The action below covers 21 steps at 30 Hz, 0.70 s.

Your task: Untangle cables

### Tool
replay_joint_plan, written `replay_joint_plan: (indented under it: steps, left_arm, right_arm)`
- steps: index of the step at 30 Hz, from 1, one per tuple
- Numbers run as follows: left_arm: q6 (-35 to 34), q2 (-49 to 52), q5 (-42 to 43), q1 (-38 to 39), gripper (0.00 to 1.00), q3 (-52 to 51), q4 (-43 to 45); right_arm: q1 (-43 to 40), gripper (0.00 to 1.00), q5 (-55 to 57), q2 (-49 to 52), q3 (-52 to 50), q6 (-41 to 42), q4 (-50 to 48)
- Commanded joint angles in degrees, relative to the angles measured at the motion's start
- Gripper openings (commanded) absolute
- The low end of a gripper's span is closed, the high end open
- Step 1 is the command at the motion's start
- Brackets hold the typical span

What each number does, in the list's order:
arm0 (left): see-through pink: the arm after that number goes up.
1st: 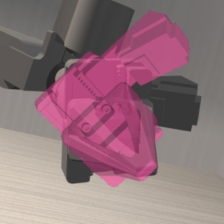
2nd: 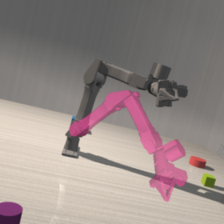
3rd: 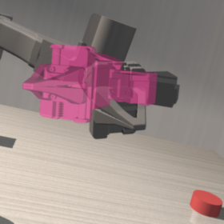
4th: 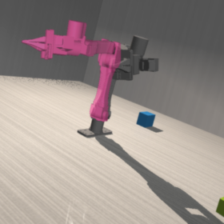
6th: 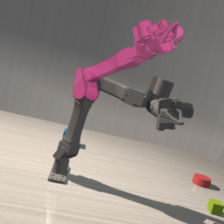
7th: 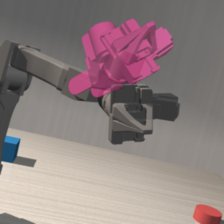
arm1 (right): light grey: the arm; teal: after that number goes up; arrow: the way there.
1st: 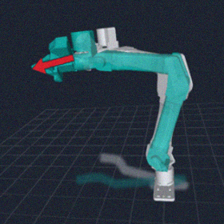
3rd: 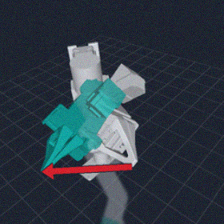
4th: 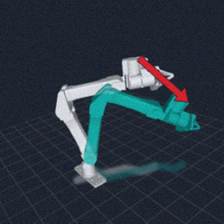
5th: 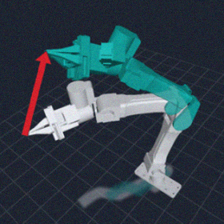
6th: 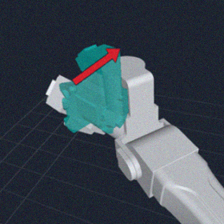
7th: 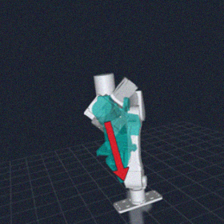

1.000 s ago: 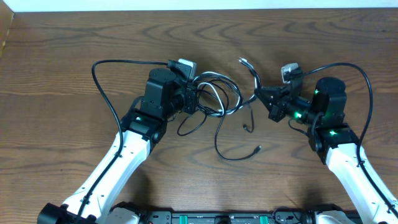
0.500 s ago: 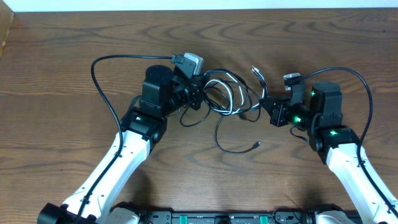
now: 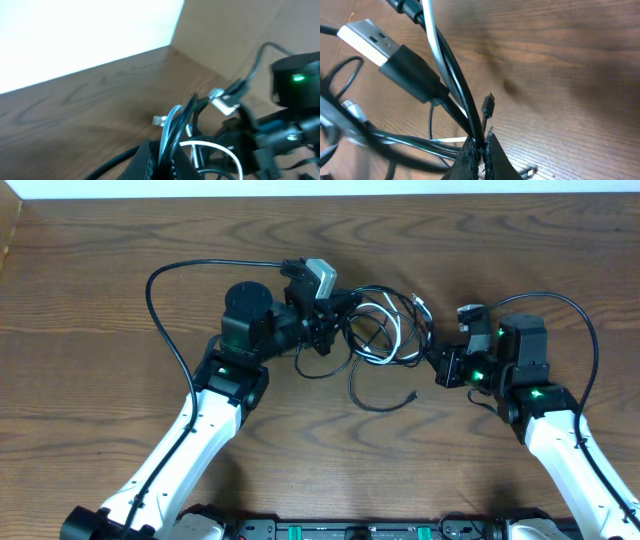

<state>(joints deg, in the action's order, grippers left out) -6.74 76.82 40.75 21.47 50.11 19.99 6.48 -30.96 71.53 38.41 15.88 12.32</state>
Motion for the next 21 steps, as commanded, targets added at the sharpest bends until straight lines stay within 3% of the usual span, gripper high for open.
replay_joint_plan:
  steps: [1, 21]
  left_arm:
    - [-2.7, -1.9, 3.8, -0.4, 0.08, 1.1, 2.1]
    - [-4.6, -8.1, 3.8, -0.4, 0.08, 1.1, 4.6]
  right_arm:
    - [-0.4, 0.01, 4.0, -0.3, 0.1, -0.3, 0.9]
    - [-0.4, 0.03, 8.4, -0.3, 0.0, -0.3, 4.8]
